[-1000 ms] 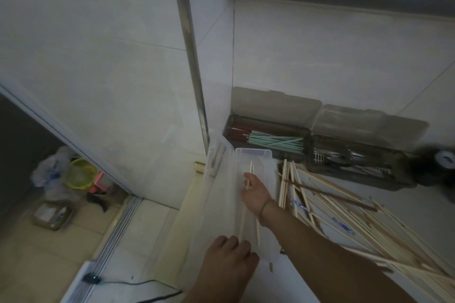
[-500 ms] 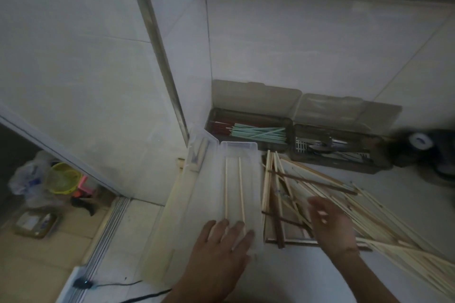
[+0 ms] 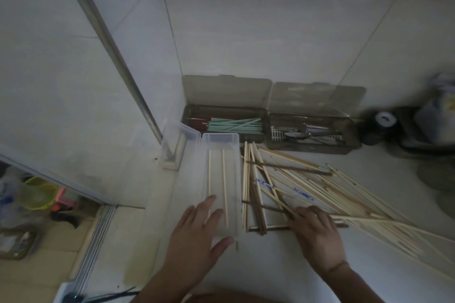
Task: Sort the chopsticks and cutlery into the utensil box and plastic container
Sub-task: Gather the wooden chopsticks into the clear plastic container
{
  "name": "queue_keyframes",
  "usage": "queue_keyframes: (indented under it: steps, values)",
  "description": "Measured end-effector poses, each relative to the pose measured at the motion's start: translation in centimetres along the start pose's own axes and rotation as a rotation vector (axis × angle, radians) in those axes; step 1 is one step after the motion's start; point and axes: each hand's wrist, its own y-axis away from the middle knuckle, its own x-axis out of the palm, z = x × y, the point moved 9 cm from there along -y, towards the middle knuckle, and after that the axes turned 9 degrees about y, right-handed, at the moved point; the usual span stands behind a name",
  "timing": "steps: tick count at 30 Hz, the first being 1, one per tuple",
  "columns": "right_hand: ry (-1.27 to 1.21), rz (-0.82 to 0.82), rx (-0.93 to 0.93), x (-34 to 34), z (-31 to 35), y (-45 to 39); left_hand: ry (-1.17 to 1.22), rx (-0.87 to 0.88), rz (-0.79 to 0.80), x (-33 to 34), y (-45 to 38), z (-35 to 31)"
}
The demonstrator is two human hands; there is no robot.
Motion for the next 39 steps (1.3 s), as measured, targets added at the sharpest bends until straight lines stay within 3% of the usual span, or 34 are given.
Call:
queue_keyframes:
  steps: [8,12,14,17,20,23,27,31,36,39]
  values:
    - [0.049,0.199,0.038,2.4,0.0,-1.0,0.082,0.044,-0.044,-0.8,-0.1,-0.9]
    - [0.115,0.270,0.004,3.0,-0.4,-1.4,0.010,0.097,-0.340,-6.9,0.6,-1.8]
    - [0.125,0.297,-0.018,3.1,-0.7,-1.4,-0.066,-0.087,-0.442,-9.9,0.8,0.7]
    - [0.104,0.331,-0.022,3.4,-1.1,-1.1,0.128,-0.494,-0.373,-9.9,1.4,6.8]
    - [0.117,0.361,-0.006,3.6,-1.8,-1.0,0.386,-0.581,-0.301,-7.7,1.7,8.7]
    - [0.123,0.307,0.010,2.7,-2.4,-1.0,0.492,-0.542,-0.323,-6.5,1.7,8.9]
    - [0.100,0.167,-0.033,1.2,-3.0,-0.8,0.764,-0.633,-0.353,-4.2,2.2,10.1]
    - [0.143,0.177,-0.057,1.2,-3.9,-0.5,1.018,-0.713,-0.388,-3.2,2.7,11.0]
    - [0.252,0.112,0.009,0.8,-6.7,0.1,1.038,-0.687,-0.345,-2.8,2.5,9.4]
    - [0.176,-0.003,0.050,-1.0,-7.3,0.1,1.033,-0.688,-0.309,-2.1,2.6,8.8]
